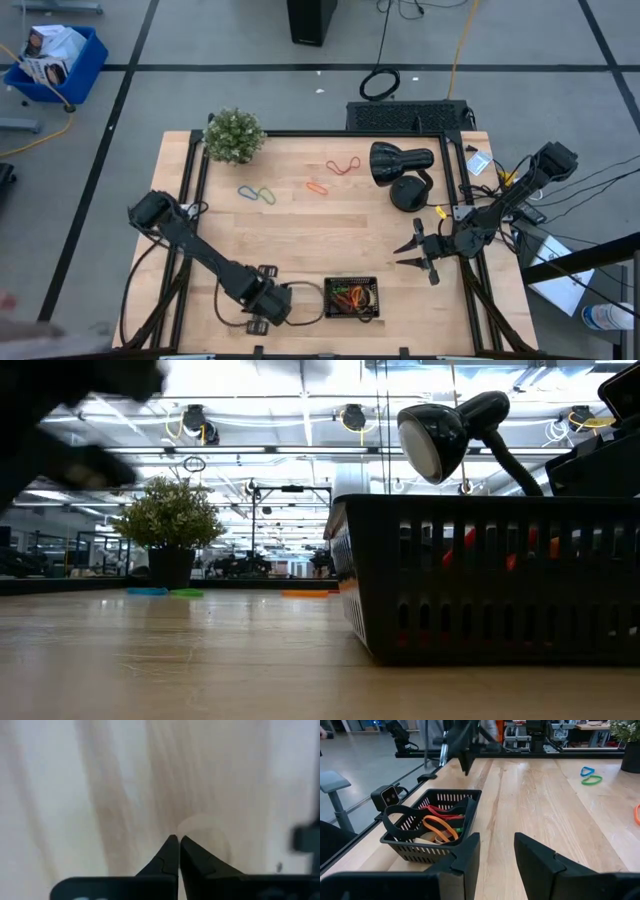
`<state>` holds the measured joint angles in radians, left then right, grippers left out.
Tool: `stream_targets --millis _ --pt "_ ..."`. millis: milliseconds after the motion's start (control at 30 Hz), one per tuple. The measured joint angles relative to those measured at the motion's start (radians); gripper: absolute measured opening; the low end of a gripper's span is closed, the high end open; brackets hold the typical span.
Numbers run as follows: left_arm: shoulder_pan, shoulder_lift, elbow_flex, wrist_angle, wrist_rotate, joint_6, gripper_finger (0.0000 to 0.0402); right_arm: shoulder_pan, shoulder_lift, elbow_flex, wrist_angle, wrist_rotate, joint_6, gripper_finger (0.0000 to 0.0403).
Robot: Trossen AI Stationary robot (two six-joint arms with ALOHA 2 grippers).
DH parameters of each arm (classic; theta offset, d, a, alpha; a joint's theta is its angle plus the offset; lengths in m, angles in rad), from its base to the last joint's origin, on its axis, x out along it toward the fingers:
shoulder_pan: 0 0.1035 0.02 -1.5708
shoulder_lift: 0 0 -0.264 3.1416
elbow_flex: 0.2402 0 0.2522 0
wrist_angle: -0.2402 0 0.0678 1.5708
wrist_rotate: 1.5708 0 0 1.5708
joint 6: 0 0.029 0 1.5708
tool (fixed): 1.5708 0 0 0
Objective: Pick and place rubber bands into bin
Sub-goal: Put the brown rubber band into the black bin
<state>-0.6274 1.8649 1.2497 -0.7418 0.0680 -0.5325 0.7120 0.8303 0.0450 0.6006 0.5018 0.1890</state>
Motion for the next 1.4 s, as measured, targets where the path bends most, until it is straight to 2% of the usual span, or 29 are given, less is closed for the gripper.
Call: stream_targets --millis 200,367,633,767,900,1033,1400 --pt "0.046 -0.081 0.075 0.003 -0.094 0.068 0.0004 0.0 0.0 0.0 0.001 0.0 0.0 0.0116" --pt "0.095 -0.129 0.144 0.15 -0.172 0.228 0.0003 0.0 0.0 0.0 0.001 0.0 0.0 0.0116" --pt "0.177 -0.143 0.201 0.473 -0.173 0.491 0.0003 0.0 0.0 0.0 0.003 0.0 0.0 0.0116" --pt "0.212 -0.142 0.2 0.523 -0.173 0.531 0.0003 0.0 0.0 0.0 0.001 0.0 0.0 0.0116" --pt "0.236 -0.096 0.201 0.588 -0.163 0.564 0.0003 0.0 0.0 0.0 -0.002 0.0 -0.001 0.0116" --pt "0.248 -0.023 0.2 0.676 -0.094 0.618 0.0003 0.0 0.0 0.0 0.0 0.0 -0.004 0.0116" --pt "0.262 0.112 0.2 0.751 -0.087 0.61 0.0006 0.0 0.0 0.0 0.0 0.0 -0.001 0.0116"
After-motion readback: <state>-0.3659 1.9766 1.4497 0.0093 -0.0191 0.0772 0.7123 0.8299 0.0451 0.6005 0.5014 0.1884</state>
